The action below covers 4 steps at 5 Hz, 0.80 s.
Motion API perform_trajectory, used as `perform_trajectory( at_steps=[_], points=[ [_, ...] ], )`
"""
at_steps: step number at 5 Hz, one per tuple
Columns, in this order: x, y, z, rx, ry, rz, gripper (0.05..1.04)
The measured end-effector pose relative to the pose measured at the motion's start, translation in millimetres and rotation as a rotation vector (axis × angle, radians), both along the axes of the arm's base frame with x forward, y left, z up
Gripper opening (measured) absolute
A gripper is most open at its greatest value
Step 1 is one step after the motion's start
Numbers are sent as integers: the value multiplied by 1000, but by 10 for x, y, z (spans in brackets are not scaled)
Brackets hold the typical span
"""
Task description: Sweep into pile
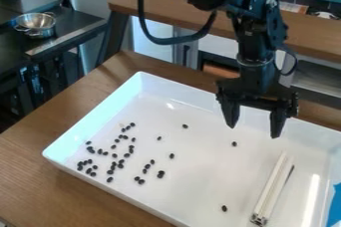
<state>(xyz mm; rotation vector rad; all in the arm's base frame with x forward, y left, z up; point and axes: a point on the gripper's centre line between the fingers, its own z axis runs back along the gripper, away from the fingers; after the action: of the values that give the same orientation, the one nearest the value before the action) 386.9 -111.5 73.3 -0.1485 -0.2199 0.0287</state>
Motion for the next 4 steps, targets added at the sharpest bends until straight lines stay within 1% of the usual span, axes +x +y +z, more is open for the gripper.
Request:
perform_trajectory(
  at_steps=[1, 2, 3, 4],
  points=[
    [-34, 0, -164, 11, 43, 8, 1000],
    [-113, -273, -218, 27, 44, -2, 1000],
    [-177, -388, -430, 64, 82, -14, 1000],
    [-161, -387, -444, 80, 66, -5, 1000]
  ],
)
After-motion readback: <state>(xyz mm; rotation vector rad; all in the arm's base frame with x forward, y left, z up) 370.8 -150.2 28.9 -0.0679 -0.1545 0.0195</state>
